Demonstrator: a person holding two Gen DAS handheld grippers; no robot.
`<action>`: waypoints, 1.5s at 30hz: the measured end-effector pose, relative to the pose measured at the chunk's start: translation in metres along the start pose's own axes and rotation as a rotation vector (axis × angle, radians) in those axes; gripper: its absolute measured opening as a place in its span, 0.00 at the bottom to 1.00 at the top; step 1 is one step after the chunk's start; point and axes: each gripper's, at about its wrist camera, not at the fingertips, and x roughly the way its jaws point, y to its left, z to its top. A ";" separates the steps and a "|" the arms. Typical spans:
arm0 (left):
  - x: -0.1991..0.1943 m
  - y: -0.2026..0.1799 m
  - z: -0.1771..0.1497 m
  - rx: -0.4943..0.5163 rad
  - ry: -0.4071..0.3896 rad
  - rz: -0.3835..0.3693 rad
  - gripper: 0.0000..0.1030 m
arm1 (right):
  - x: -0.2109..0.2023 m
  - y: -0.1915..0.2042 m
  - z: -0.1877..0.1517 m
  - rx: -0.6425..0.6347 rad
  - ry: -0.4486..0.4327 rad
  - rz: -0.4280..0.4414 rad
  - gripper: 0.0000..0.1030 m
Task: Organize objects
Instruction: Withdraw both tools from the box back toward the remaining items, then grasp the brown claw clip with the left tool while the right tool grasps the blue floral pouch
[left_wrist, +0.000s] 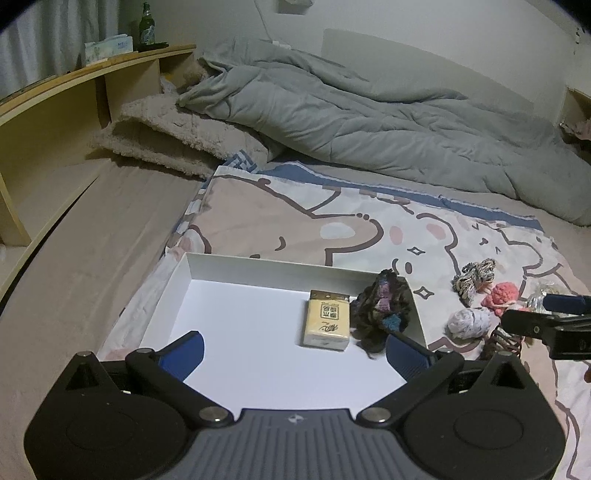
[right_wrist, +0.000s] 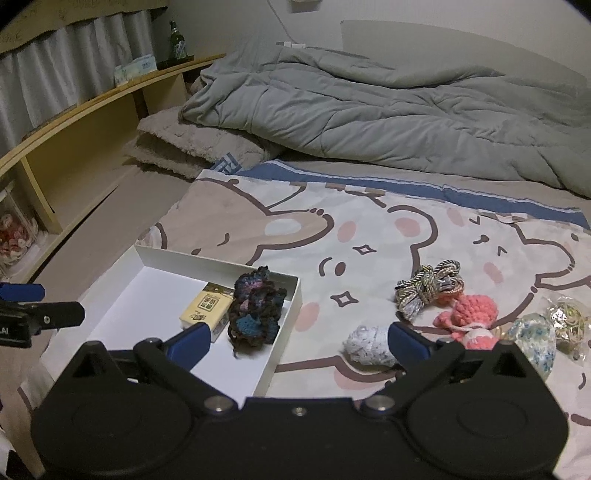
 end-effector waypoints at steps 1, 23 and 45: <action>0.000 -0.002 0.001 0.000 -0.004 -0.001 1.00 | -0.002 -0.002 0.000 0.002 -0.003 -0.002 1.00; 0.024 -0.089 0.012 0.118 -0.027 -0.093 1.00 | -0.040 -0.086 -0.005 0.079 -0.050 -0.119 1.00; 0.063 -0.201 0.005 0.287 0.002 -0.236 1.00 | -0.049 -0.185 -0.022 0.243 -0.046 -0.280 1.00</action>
